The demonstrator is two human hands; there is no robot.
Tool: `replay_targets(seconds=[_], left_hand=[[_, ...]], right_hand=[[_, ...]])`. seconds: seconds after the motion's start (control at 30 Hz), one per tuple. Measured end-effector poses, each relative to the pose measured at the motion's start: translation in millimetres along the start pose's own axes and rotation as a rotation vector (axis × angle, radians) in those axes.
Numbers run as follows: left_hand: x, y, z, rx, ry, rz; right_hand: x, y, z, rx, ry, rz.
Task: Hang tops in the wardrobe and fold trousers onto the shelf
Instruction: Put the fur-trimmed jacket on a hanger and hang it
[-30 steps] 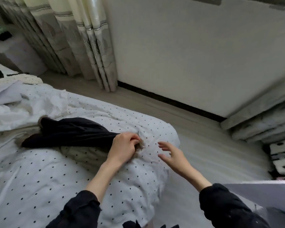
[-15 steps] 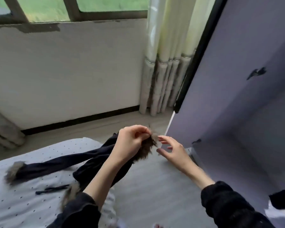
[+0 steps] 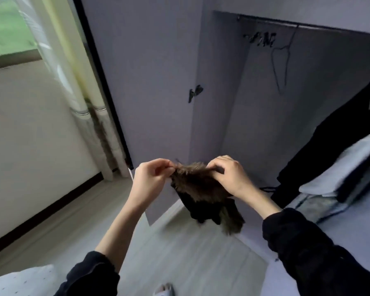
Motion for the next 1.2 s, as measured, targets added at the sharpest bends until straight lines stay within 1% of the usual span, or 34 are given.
replay_targets(seconds=[0.1,0.2,0.3,0.37,0.43,0.53,0.6,0.63,0.7,0.77,0.8,0.9,0.97,1.03,1.13,1.2], left_hand=[[-29.8,23.8,-5.7,-0.057,0.001,-0.040],[-60.8,46.5,-9.5,-0.086,0.015,-0.094],[-94.8,71.1,-15.1,-0.132,0.029,-0.196],[-118.0,91.4,-15.8,-0.154,0.069,-0.275],[-134.3,108.9,-12.3,-0.159,0.090,-0.320],[-148.7,134.1,-2.6,-0.163,0.160,-0.400],[-157.2,159.2,8.2,-0.127,0.213,-0.536],[-159.1,170.5,13.7,-0.148,0.264,-0.608],[-164.2,195.7,22.6,-0.340,0.388,-0.678],[-170.1,216.4,28.3,-0.508,0.437,-0.654],[-174.1,224.7,33.2,-0.518,0.438,-0.606],[-190.0,233.3,42.6,-0.411,0.400,-0.447],[-203.3,238.8,46.3,-0.330,0.343,-0.396],[-214.1,245.1,51.0,-0.296,0.294,-0.381],[-226.1,258.4,61.7,-0.282,0.270,-0.383],[-230.5,262.7,64.8,-0.258,0.249,-0.385]], right_hand=[[-19.5,-28.5,16.6,0.061,0.024,0.012],[-44.5,-40.7,30.3,0.126,0.033,-0.005],[-66.0,-46.3,42.9,0.141,0.067,-0.023],[-80.4,-51.3,56.4,0.136,0.118,-0.022],[-89.0,-57.4,68.0,0.135,0.168,-0.026],[-95.2,-68.1,79.1,0.169,0.191,-0.013],[-98.2,-77.0,87.4,0.178,0.193,0.004],[-100.2,-79.1,91.1,0.191,0.195,-0.003],[-105.8,-86.0,101.9,0.236,0.209,-0.014],[-111.7,-93.2,113.7,0.264,0.219,-0.033],[-114.7,-97.2,120.2,0.275,0.217,-0.041],[-121.6,-109.3,136.9,0.296,0.216,-0.049],[-125.7,-118.1,152.2,0.275,0.224,-0.058],[-130.3,-124.8,165.4,0.234,0.238,-0.063],[-131.8,-130.3,184.8,0.110,0.268,-0.069],[-130.4,-126.3,193.3,0.045,0.284,-0.103]])
Point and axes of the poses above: each hand's wrist, its own x-axis away from the middle knuckle, its own y-axis out of the palm, z = x × y, the point moved 9 cm from there along -x, towards the middle knuckle, and after that the axes turned 2 degrees about y, right-handed, at the moved point
